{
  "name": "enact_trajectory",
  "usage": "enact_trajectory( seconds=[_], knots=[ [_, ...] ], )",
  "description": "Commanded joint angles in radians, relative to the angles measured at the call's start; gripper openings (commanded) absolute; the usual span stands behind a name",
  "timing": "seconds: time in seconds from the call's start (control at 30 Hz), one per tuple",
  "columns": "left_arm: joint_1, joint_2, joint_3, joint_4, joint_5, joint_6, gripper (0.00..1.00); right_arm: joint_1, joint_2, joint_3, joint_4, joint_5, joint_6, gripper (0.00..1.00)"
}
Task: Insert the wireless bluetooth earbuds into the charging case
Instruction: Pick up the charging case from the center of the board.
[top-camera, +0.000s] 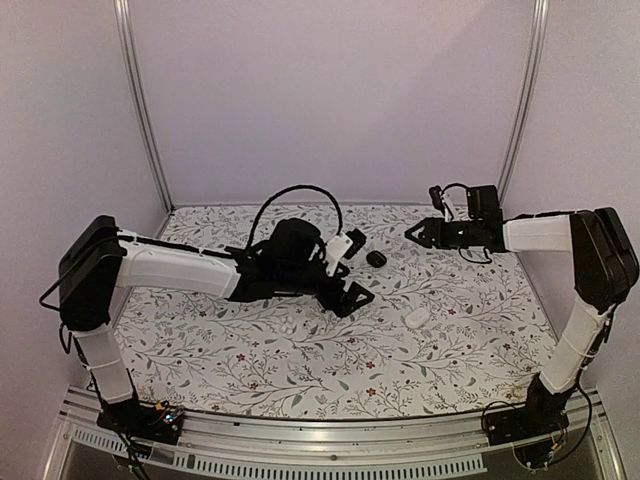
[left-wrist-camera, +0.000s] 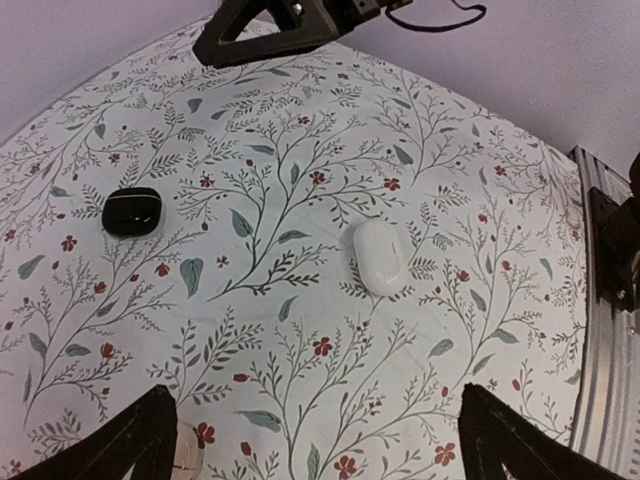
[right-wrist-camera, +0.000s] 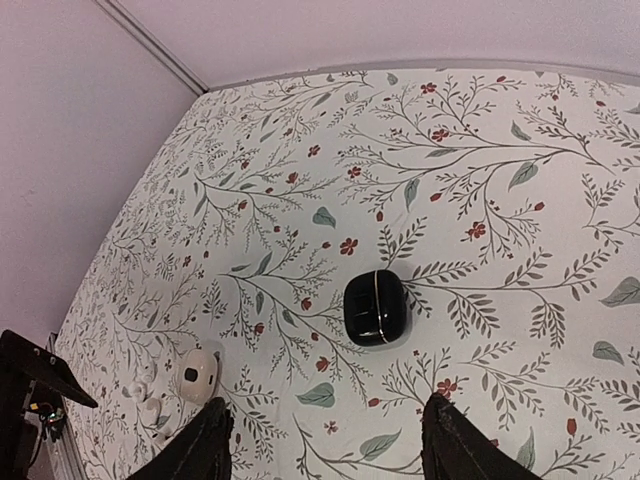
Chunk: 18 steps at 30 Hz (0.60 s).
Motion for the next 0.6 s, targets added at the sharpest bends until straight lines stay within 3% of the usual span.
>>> enact_trajectory(
  seconds=[0.0,0.2,0.57],
  knots=[
    [-0.052,0.145,0.145,-0.034,-0.009,0.061,0.93,-0.016,-0.102,-0.121,0.064,0.006,0.034,0.64],
    [-0.094,0.347,0.315,-0.06,0.004,0.051,0.8,-0.046,-0.199,-0.21,0.097,-0.022,0.066,0.65],
    [-0.133,0.59,0.562,-0.099,-0.026,0.023,0.72,-0.091,-0.302,-0.282,0.111,-0.03,0.071,0.68]
  ],
)
